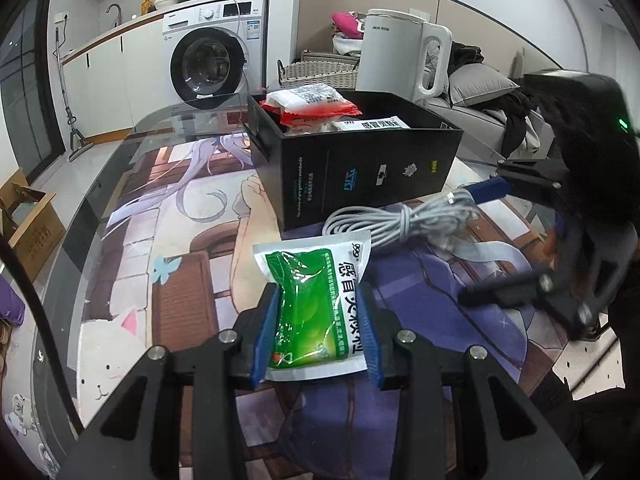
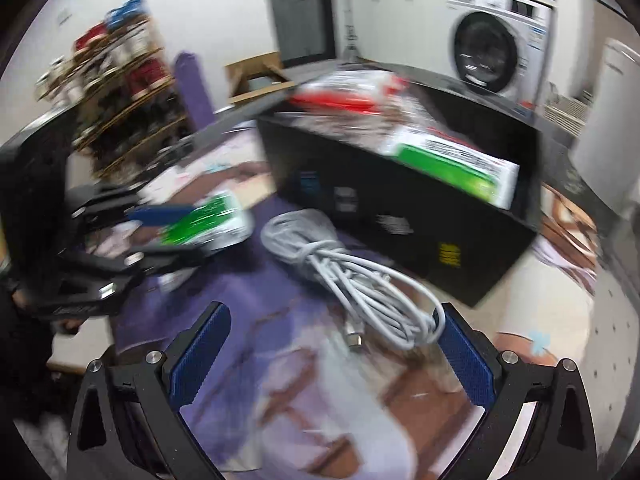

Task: Organize soft objects
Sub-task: 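Grasp the coiled white cable with the right tool while the left tool lifts its sachet, then carry the green sachet and white cable over the black box and lower them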

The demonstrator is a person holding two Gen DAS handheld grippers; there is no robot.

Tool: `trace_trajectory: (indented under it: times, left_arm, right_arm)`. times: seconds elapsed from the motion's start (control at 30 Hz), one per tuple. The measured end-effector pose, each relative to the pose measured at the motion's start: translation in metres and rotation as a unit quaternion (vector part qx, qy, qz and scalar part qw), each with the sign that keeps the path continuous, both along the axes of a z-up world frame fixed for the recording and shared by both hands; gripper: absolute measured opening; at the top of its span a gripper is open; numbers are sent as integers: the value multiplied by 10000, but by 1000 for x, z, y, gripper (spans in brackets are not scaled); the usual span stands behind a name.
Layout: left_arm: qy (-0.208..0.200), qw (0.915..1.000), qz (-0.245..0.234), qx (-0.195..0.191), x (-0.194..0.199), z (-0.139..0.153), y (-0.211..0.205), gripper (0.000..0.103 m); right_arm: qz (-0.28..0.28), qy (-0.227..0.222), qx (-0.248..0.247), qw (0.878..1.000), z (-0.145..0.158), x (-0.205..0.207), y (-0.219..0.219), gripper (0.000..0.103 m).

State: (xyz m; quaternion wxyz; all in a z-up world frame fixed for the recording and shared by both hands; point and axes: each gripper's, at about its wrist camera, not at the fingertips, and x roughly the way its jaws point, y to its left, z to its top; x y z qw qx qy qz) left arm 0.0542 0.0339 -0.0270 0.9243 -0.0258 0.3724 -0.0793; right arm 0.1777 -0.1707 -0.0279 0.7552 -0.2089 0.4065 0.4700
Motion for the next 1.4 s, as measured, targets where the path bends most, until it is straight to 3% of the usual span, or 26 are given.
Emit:
trace_trajectory:
  times: [0.07, 0.23, 0.3, 0.43, 0.5, 0.6, 0.8, 1.0, 1.4]
  left_arm:
    - [-16, 10000, 25, -23, 0, 1, 2, 36]
    - [-59, 9999, 95, -77, -2, 3, 7, 36]
    - [-69, 9999, 120, -70, -1, 4, 9, 36]
    - [-92, 9998, 157, -84, -1, 5, 10, 36]
    - [-113, 9998, 163, -96, -1, 7, 11, 36]
    - [-151, 9997, 170, -125, -2, 8, 11, 36]
    - [-262, 9992, 188, -216, -5, 14, 12, 36]
    - [-412, 9988, 137, -229, -7, 23, 7, 36]
    - [-774, 9966, 16, -279, 8, 54, -12, 36]
  right_arm:
    - [170, -123, -33, 9998, 0, -7, 6, 102]
    - [-7, -46, -131, 9999, -6, 9, 18, 101]
    - [-31, -64, -254, 9997, -10, 12, 26, 79]
    - [-13, -211, -370, 9991, -14, 7, 36, 60]
    - [-45, -354, -392, 9986, -14, 3, 37, 43]
    - [-12, -379, -339, 9987, -12, -4, 34, 26]
    - [-164, -445, -112, 9988, -4, -19, 15, 26]
    - [-402, -335, 427, 9977, 18, -29, -19, 26]
    - [-945, -559, 1157, 9872, 57, -40, -59, 26]
